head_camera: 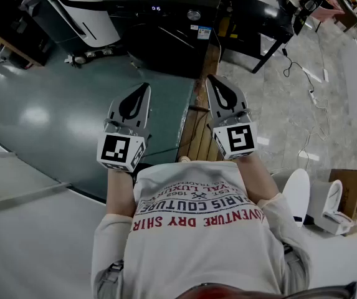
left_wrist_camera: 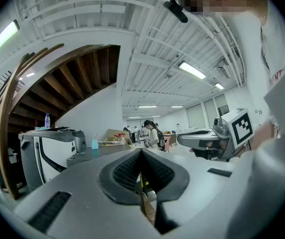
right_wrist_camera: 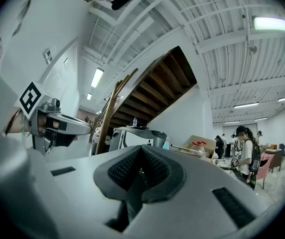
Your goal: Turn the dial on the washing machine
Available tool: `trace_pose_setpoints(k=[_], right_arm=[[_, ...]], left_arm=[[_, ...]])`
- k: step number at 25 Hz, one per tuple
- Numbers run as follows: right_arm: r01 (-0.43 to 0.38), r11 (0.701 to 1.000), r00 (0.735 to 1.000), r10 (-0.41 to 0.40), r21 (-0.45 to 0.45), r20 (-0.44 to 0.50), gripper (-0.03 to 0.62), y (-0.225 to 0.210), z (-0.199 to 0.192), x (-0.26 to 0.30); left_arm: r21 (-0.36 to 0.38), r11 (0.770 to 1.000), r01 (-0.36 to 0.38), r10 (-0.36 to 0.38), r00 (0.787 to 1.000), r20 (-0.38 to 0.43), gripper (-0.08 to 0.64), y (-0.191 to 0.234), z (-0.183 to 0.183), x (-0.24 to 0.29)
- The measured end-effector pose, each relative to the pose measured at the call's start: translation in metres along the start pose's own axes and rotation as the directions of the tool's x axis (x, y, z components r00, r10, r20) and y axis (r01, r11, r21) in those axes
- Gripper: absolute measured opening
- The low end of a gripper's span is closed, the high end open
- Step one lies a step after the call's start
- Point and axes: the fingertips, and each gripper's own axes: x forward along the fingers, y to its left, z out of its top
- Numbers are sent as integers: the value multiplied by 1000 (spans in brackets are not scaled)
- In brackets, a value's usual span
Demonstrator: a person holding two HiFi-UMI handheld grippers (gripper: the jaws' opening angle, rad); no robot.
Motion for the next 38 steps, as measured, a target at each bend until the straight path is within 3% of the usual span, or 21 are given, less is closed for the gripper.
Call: trace_pose_setpoints(k=[13,17,18,20,23,30,38], right_arm=[[5,1000,1000,-4,24,-30,28,-23,-14,5],[87,996,996,-87,26,-20,31,-47,-15,9],[106,994,994,-106,1,-8,64,-53,-11,12],[120,992,993,-120,-48,11,206,-63,-4,19],[120,992,993,-120,-48,1,226,-74,-6,32],[135,991,986,-135,-11,-95,245,-91,-39,91],[188,982,958,-187,-14,-218,245,-104,-79,200]], left_arm=[[-4,1000,15,-15,1000,-12,15,4,-1,21],[-4,1000,25,-25,999,-39,15,5,-2,36],[-6,1000,24,-24,999,-46,15,6,-2,40],[-7,1000,20,-21,998,-58,15,10,-1,47],[0,1000,17,-17,997,-73,15,19,-3,56],[-22,1000,18,-20,995,-96,15,69,-23,88],[-78,991,108,-115,988,-105,15,159,-51,173]])
